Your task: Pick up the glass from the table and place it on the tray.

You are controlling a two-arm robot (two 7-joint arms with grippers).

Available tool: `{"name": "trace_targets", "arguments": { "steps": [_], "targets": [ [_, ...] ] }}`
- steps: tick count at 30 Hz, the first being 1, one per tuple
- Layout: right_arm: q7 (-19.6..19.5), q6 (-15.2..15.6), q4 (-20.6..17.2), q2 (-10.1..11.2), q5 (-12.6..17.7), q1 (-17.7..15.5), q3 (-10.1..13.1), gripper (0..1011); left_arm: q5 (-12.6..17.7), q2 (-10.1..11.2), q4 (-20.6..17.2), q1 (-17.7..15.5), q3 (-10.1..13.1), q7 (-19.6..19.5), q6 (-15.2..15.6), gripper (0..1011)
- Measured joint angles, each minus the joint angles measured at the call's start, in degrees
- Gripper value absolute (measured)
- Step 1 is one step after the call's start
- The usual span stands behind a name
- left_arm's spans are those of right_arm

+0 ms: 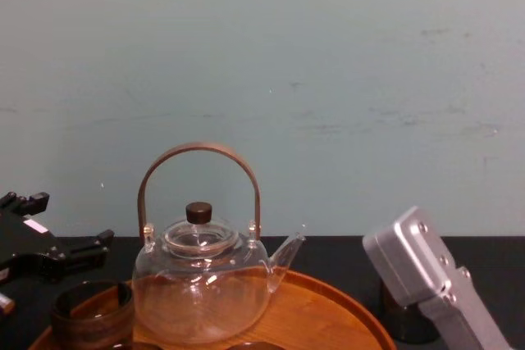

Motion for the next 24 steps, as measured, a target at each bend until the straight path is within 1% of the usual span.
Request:
{"name": "trace_targets", "arguments": {
  "steps": [7, 11, 15, 22, 24],
  "targets": [
    [0.08, -0.17, -0.03, 0.02, 0.10, -0.03, 0.10, 1002, 0.00, 0.00, 0.00, 0.00, 0.00, 0.00, 0.00, 1001],
    [0.07, -1.52, -0.84, 0.45, 0.25, -0.61, 0.53, 1002, 0.00, 0.00, 0.00, 0.00, 0.00, 0.00, 0.00, 1001],
    [-0.58, -3.10, -3.83, 1.64, -0.26, -1.85, 1.15, 1002, 0.00, 0.00, 0.00, 0.00, 0.00, 0.00, 0.00, 1001],
    [-1.46, -4.63, -9.45, 3.72, -0.53, -4.27, 2.88, 1002, 0.00, 0.00, 0.00, 0.00, 0.00, 0.00, 0.00, 1001],
    [-1.61, -4.80, -10.35, 4.06, -0.48, -4.77, 3.21, 1002, 0.00, 0.00, 0.00, 0.00, 0.00, 0.00, 0.00, 1001]
  ]
}}
